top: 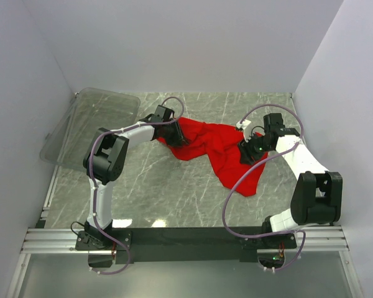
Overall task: Fold and stack the t-shirts
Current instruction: Flatten the tshirt out
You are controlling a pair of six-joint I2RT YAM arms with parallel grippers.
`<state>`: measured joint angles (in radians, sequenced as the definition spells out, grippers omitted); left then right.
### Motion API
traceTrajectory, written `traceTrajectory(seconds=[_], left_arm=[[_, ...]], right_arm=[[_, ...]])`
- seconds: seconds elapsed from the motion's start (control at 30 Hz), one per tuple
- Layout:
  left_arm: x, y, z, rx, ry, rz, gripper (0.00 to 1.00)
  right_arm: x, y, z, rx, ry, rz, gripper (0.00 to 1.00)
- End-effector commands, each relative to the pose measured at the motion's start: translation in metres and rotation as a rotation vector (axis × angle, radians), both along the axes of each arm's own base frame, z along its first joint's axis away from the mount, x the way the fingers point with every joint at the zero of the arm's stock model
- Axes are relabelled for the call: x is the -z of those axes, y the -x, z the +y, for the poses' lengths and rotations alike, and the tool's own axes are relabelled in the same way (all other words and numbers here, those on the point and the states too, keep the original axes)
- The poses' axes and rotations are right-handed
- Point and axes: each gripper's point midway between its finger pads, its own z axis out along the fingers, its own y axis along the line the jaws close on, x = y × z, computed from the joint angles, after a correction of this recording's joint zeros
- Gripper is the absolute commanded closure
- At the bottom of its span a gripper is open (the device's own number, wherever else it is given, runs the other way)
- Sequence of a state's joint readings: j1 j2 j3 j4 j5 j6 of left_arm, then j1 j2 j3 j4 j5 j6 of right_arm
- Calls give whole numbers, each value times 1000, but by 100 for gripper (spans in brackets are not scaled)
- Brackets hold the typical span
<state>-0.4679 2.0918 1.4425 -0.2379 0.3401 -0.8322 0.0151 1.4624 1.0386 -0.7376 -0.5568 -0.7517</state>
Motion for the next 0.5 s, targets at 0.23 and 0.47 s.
traceTrajectory(seconds=[0.23,0.47], left_arm=[[-31,-8,-9,30,40,-50,65],[-35,-11,-13,29,57,-46,68]], right_arm=[[1,2,0,2,-2,8,43],[0,2,-1,0,0,3,43]])
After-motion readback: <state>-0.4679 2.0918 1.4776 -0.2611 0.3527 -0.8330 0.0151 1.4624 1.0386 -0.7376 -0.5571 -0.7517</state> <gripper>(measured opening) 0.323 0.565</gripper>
